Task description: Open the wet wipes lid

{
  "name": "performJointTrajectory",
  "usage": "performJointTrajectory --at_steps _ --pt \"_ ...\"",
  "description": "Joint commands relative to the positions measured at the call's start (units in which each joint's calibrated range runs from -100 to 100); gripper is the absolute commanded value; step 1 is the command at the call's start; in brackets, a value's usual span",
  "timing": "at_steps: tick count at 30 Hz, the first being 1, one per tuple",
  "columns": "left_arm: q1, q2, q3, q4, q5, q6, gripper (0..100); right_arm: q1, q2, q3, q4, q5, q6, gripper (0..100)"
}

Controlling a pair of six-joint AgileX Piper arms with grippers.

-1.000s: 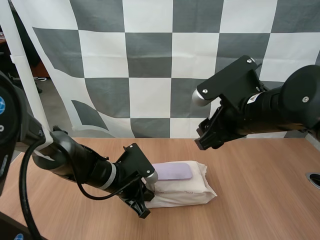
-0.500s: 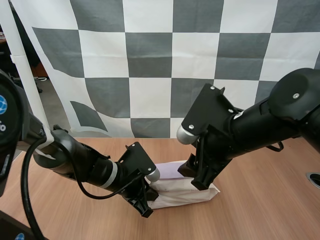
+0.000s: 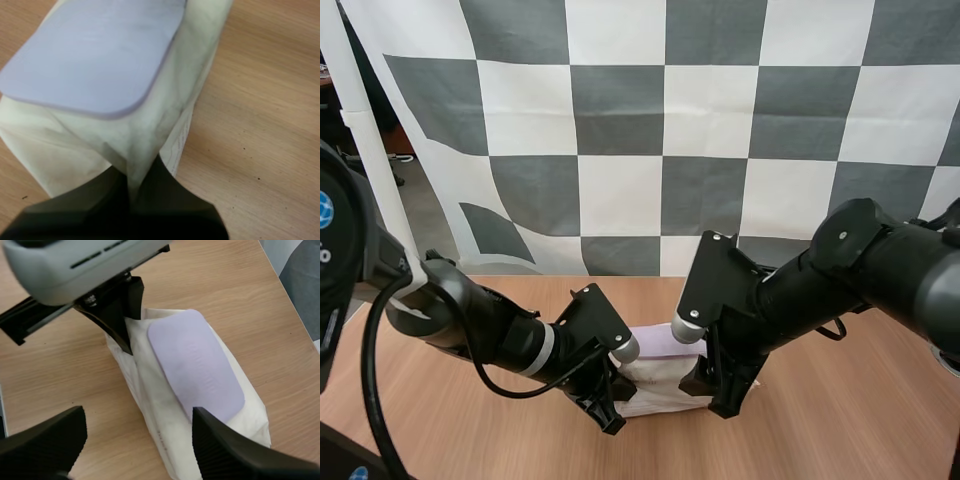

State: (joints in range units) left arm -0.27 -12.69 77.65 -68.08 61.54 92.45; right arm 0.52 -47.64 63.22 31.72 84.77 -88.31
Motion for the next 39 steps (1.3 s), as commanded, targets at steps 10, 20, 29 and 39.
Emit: performJointTrajectory --at_steps 10,20,29,39 --pt "-0.02 0.0 0.0 0.6 1.9 0.9 0 0.0 10.6 0.1 2.8 -9.6 -5.9 100" --pt "-0.02 0.0 0.0 1.0 2.0 0.9 0 2.6 11.3 0.1 6.7 -14.2 -10.1 100" --pt "-0.02 0.0 0.0 1.4 2.9 0.9 0 4.5 13.3 0.1 2.5 -24.9 -11.3 100" --pt "-0.02 0.0 0.0 2.3 3.5 0.9 0 4.5 16.7 0.0 1.8 -28.9 -11.7 100"
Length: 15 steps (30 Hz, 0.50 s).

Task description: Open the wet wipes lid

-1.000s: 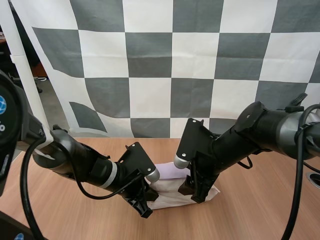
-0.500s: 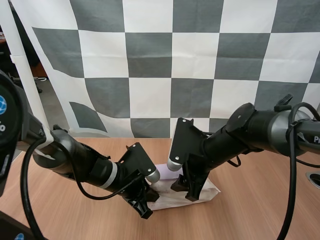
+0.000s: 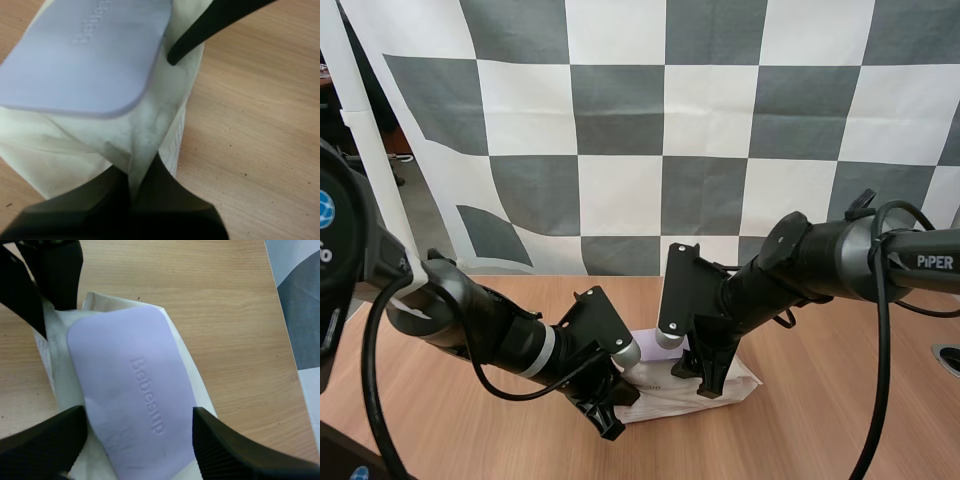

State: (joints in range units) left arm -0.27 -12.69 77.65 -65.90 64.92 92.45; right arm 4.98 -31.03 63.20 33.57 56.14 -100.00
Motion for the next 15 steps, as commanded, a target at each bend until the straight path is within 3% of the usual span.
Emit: performJointTrajectory --at_steps 1,3,8,10,12,15 --pt "-0.02 0.0 0.0 0.1 0.1 0.9 0 0.0 0.1 0.0 0.0 -0.7 0.0 100" --pt "-0.02 0.0 0.0 0.1 0.3 0.9 0 0.0 0.1 0.0 0.0 -1.8 0.0 95" --pt "-0.02 0.0 0.0 0.2 0.2 0.9 0 0.0 -0.6 -1.2 0.0 -0.6 0.0 54" --pt "-0.02 0.0 0.0 0.3 0.1 0.9 0 0.0 -0.8 -2.0 0.0 -0.6 0.7 43" --pt "-0.02 0.0 0.0 0.3 0.1 0.9 0 0.0 -1.2 -2.5 0.0 -0.1 1.3 37" --pt "-0.02 0.0 0.0 0.3 0.1 0.9 0 0.0 -1.5 -2.6 0.0 3.4 1.4 37"
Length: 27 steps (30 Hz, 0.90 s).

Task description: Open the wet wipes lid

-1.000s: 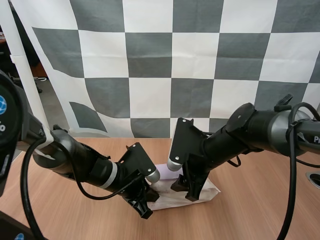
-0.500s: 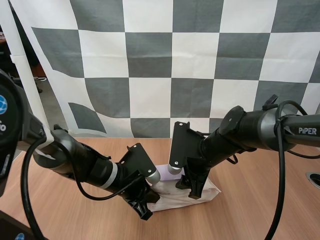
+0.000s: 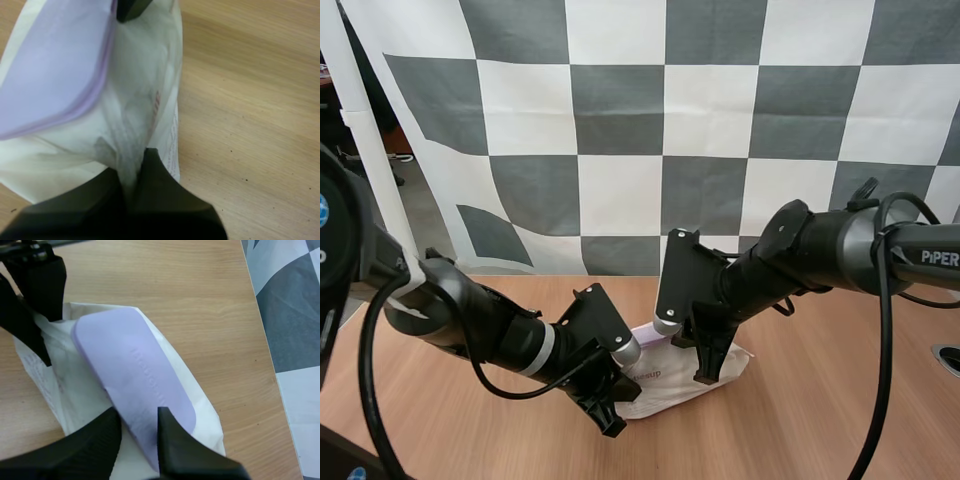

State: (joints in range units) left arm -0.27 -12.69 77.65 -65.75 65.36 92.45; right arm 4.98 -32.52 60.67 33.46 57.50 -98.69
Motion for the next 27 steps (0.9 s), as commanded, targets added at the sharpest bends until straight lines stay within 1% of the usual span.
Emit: performJointTrajectory --at_steps 1,4,10,27 --pt "-0.02 0.0 0.0 0.1 -0.4 0.9 0 0.0 0.0 0.0 0.1 4.0 0.2 37" --pt "-0.02 0.0 0.0 0.1 -0.7 0.9 0 0.0 -0.2 0.0 0.1 9.2 0.4 37" --pt "-0.02 0.0 0.0 0.1 -1.1 0.9 0 0.0 -1.7 -0.2 0.1 11.4 0.8 37" --pt "-0.02 0.0 0.0 0.1 -1.1 0.9 0 0.0 -1.7 -0.2 -0.4 9.9 0.7 36"
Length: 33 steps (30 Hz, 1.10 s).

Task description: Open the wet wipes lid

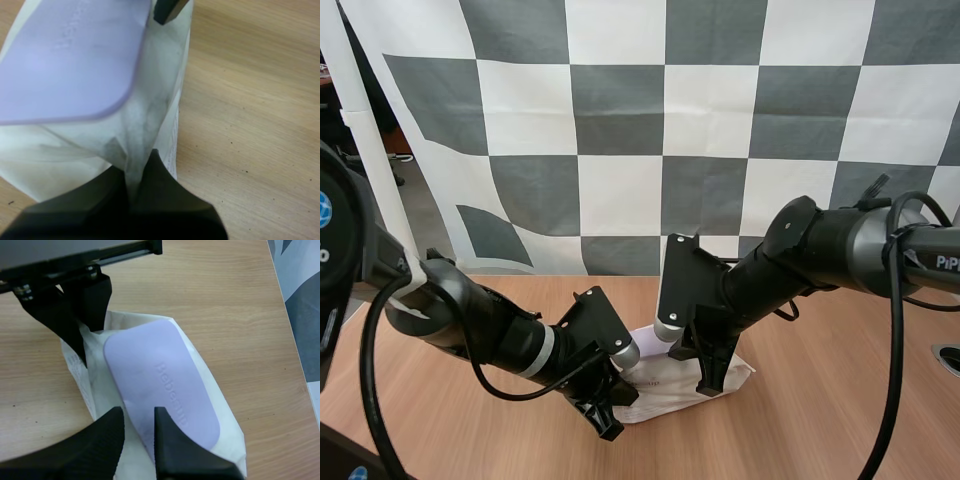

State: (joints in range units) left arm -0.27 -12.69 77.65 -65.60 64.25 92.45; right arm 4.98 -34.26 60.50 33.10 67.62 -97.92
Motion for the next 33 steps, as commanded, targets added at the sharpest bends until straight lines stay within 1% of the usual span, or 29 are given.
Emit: performJointTrajectory --at_steps 1,7,14,17,21,26,33 --pt "-0.02 0.0 0.0 -0.1 0.0 0.9 0 0.0 0.1 0.0 0.0 -0.7 -0.1 36" --pt "-0.02 0.0 0.0 -0.1 0.0 0.9 0 0.0 0.5 0.0 0.0 -1.5 -0.4 36" --pt "-0.02 0.0 0.0 -0.1 0.0 0.9 0 0.0 4.4 0.0 0.0 -2.6 -0.4 37" --pt "-0.02 0.0 0.0 -0.1 0.0 0.9 0 0.0 4.3 0.0 0.0 -1.9 -0.1 37" --pt "-0.02 0.0 0.0 -0.1 0.0 0.9 0 0.0 3.1 0.0 -2.4 0.4 1.8 37" --pt "-0.02 0.0 0.0 -0.1 0.0 0.9 0 0.0 1.4 0.0 -2.6 0.6 1.8 37" --pt "-0.02 0.0 0.0 -0.1 0.0 0.9 0 0.0 1.4 0.0 0.5 0.6 1.4 37"
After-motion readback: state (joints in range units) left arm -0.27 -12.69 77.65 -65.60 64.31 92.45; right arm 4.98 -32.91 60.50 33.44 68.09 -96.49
